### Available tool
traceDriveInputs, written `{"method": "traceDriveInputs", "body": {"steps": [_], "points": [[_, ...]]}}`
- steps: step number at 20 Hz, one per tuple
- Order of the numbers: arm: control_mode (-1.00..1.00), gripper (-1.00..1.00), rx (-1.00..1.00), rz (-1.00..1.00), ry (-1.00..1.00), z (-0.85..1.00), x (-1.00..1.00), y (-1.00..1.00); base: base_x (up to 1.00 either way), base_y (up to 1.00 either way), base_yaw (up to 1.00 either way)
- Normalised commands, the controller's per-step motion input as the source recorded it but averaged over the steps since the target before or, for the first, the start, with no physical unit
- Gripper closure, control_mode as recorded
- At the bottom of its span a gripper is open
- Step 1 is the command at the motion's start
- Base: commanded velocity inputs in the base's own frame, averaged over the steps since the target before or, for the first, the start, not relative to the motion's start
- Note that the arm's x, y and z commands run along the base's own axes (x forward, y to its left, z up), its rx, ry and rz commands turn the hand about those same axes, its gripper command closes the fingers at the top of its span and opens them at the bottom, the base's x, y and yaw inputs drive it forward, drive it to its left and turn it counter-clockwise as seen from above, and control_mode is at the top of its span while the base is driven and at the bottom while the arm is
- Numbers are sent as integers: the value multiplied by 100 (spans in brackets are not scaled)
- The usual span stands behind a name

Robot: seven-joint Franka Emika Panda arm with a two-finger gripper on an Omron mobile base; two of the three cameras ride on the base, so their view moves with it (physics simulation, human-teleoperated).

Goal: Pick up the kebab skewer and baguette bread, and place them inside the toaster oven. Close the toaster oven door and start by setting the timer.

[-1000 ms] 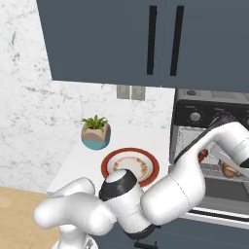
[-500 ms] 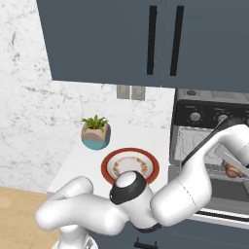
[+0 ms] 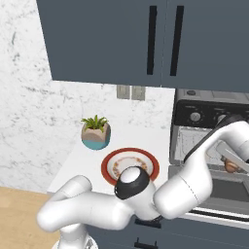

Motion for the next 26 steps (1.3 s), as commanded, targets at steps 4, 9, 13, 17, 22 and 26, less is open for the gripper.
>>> {"method": "traceDriveInputs", "body": {"steps": [4,9,13,17,22,26], "points": [[-100,100,0,0,0,-3,-1,0,0,0,0],[-100,100,0,-1,0,0,0,9,0,0,0],[-100,-100,0,-1,0,0,-13,10,0,0,0],[-100,-100,0,-2,0,0,-19,2,0,0,0],[-100,-100,0,-6,-1,0,-21,24,0,0,0],[-100,-100,0,-6,0,0,-2,63,0,0,0]]}}
